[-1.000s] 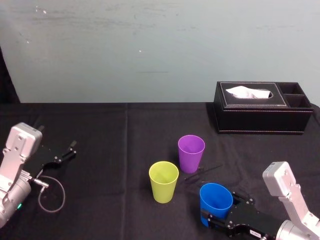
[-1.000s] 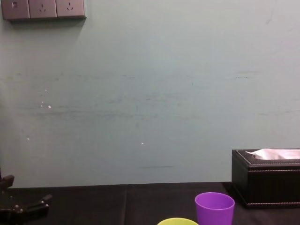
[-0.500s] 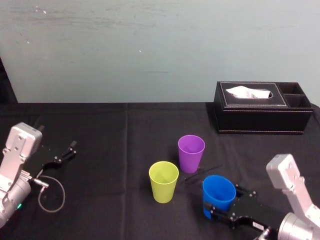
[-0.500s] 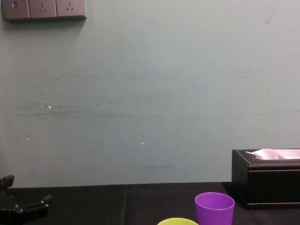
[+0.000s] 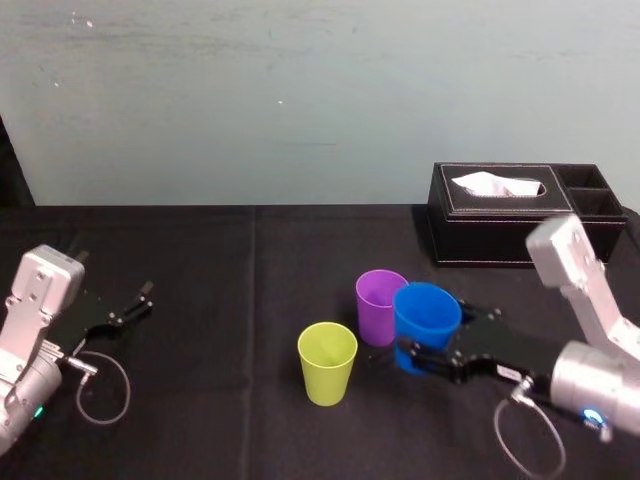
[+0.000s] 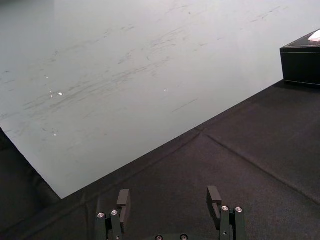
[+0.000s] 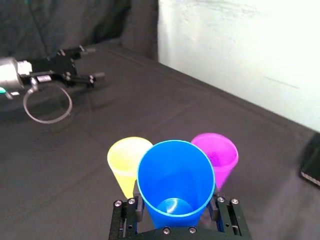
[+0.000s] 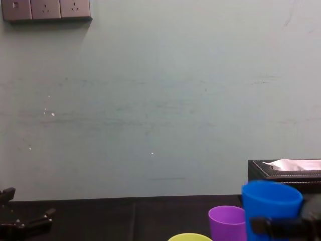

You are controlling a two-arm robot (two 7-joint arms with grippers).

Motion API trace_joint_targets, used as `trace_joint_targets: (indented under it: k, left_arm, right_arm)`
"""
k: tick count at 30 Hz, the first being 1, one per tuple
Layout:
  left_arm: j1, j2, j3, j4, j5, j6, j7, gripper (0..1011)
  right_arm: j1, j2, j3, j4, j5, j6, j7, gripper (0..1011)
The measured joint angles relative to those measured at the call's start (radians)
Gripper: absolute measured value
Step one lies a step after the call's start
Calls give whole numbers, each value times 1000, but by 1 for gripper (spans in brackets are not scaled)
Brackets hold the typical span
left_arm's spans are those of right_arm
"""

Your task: Stack the three plastic cups sequentially using one hand.

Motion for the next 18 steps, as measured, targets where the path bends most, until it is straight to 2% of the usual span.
trace_joint_targets:
  k: [4, 11, 18]
  left_arm:
    - [0, 0, 0, 0, 0, 0, 0, 1000]
    - [0, 0, 0, 0, 0, 0, 0, 1000]
    - [0, 0, 0, 0, 0, 0, 0, 1000]
  right_arm:
    - [63, -12, -28, 5, 11, 34, 17, 724]
    - [171, -54, -91, 39, 23, 78, 34, 724]
    - [233, -85, -140, 77, 23, 89, 40, 724]
